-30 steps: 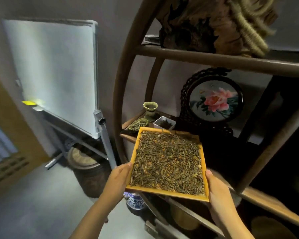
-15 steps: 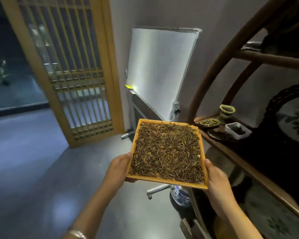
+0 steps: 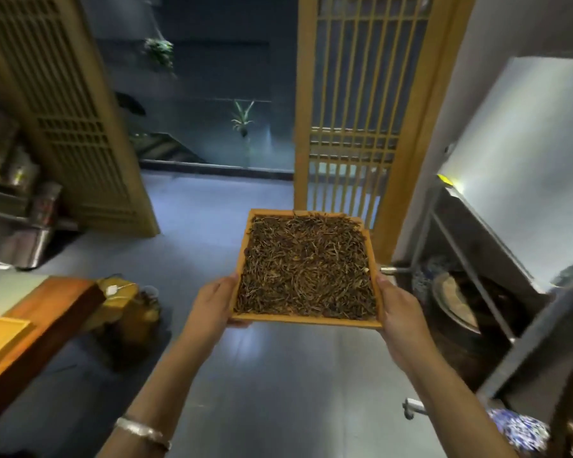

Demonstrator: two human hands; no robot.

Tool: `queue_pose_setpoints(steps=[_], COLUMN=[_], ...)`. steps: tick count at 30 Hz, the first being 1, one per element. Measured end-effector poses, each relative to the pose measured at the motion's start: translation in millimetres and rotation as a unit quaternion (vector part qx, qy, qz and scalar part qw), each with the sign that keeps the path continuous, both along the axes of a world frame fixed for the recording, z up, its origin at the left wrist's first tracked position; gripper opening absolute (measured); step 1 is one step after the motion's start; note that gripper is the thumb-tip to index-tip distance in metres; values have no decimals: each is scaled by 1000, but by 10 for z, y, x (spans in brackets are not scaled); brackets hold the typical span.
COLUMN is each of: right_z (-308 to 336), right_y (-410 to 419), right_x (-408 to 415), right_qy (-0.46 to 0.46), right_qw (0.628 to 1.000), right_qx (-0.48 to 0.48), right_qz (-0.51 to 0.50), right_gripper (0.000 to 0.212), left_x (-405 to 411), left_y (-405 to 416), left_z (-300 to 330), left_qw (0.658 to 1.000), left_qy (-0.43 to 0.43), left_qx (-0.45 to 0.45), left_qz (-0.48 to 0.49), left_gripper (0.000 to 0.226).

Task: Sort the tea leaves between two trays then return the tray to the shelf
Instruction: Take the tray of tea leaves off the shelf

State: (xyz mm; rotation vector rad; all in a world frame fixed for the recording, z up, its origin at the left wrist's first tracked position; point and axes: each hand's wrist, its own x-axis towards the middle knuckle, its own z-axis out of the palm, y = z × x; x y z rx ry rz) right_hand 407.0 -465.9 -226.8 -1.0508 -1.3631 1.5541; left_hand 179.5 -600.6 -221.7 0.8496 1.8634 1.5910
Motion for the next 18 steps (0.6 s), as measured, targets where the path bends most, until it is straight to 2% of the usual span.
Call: queue_pose_setpoints(steps=[7, 11, 14, 18], right_z=[-116, -185, -229, -259], right_y=[-374, -734, -1056, -1511], right_x=[-1742, -2753, -3430, -4190], right_qy=[-8, 35, 24, -4], right_qw=[991, 974, 963, 939], right_qx=[11, -3, 2, 16], right_qz=[136, 225, 267, 344], right_gripper=[39, 38, 37, 42], left_x=[-1180, -1767, -2120, -2533], left_y=[-1035, -1683, -2182, -2762], left_z=[-2, -52, -107, -210], left_qw=[983, 967, 947, 913], left_qy=[-68, -17, -9, 35], left_qx=[9, -12, -9, -45], left_qz=[170, 252, 321, 404], left_gripper=[34, 36, 30, 37])
